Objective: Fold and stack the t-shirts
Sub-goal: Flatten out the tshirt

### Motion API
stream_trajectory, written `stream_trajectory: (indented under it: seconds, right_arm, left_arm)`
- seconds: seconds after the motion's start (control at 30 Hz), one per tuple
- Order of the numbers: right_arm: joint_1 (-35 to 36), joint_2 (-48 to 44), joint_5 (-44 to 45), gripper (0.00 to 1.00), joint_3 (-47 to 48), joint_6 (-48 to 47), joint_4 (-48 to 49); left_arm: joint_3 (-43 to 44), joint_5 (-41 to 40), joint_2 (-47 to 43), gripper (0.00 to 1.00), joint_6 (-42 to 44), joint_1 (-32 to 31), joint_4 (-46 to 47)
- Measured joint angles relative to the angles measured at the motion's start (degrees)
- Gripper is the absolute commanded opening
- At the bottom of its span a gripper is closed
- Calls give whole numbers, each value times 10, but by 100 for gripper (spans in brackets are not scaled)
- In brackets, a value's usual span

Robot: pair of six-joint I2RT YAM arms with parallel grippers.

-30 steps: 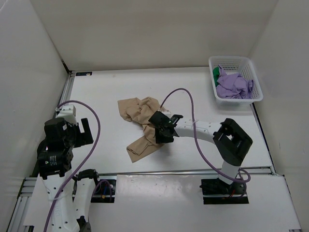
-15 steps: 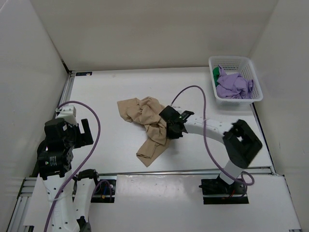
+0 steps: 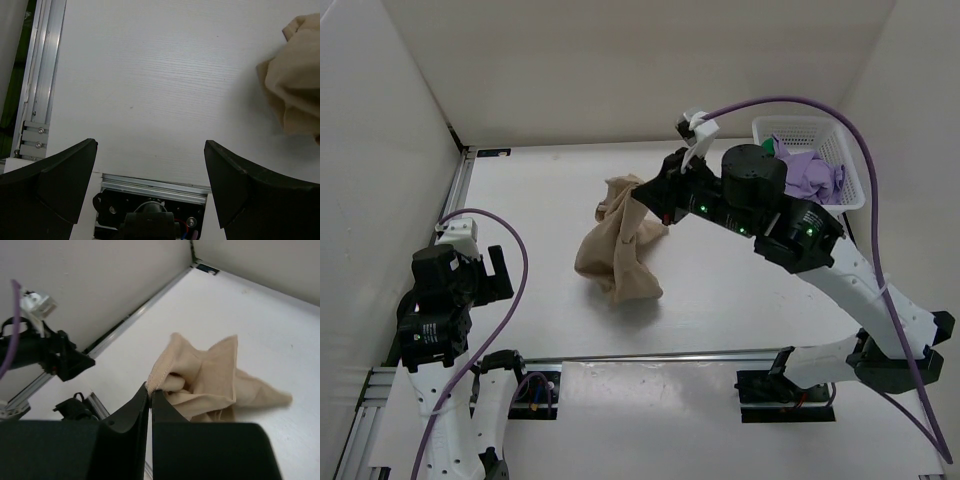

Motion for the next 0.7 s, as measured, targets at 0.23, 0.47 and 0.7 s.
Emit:
stream_trajectory:
  seconds: [0.23, 0.47, 0.7]
  right_arm:
    - [2, 46, -63, 0, 52, -4, -1]
    - [1, 124, -82, 0, 191, 10, -9]
    - [32, 195, -131, 0, 349, -31, 138]
  left_arm:
    - [0, 0, 0, 99, 0, 0, 0]
    - [0, 0, 1, 99, 0, 0, 1]
    - [1, 0, 10, 99, 0, 0, 11]
